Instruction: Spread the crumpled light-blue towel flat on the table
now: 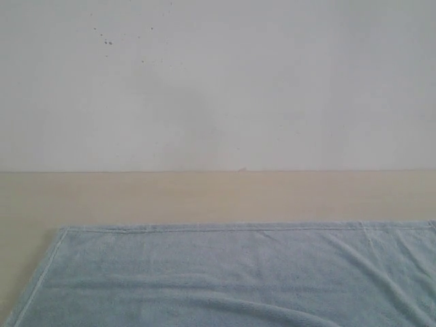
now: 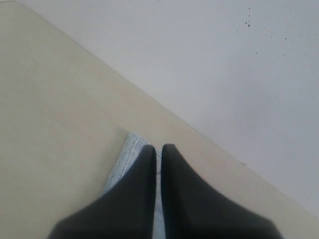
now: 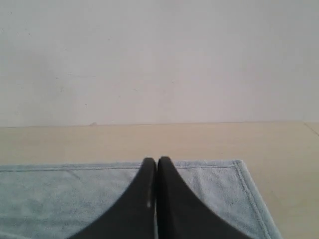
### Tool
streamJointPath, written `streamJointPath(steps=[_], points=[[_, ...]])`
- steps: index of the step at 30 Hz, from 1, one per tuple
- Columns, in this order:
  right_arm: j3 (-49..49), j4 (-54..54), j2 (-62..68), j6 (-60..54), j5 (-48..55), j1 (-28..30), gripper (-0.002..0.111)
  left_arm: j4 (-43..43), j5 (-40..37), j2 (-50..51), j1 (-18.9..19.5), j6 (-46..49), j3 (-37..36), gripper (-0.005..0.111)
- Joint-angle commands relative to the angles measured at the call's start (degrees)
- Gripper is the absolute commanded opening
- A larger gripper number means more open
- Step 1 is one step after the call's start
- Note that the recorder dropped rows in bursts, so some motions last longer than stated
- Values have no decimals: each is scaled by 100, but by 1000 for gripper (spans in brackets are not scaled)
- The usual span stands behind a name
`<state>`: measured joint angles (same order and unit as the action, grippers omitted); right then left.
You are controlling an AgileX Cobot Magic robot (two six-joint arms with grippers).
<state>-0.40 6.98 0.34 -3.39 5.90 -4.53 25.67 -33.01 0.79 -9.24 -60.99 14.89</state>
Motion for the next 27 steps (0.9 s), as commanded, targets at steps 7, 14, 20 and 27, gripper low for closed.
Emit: streamJointPath(steps=[7,14,20,27], points=[[40,-195,-34,-61,673,-4,0,131,12,-11,-7,29,-11,4],[40,-195,-34,-40,673,-4,0,131,23,-11,-7,29,-11,4],[40,-195,-34,-40,673,-4,0,-97,2,0,-7,29,-214,4],[40,-195,-34,-40,673,-4,0,-1417,-55,-79,-7,1749,-836,4]])
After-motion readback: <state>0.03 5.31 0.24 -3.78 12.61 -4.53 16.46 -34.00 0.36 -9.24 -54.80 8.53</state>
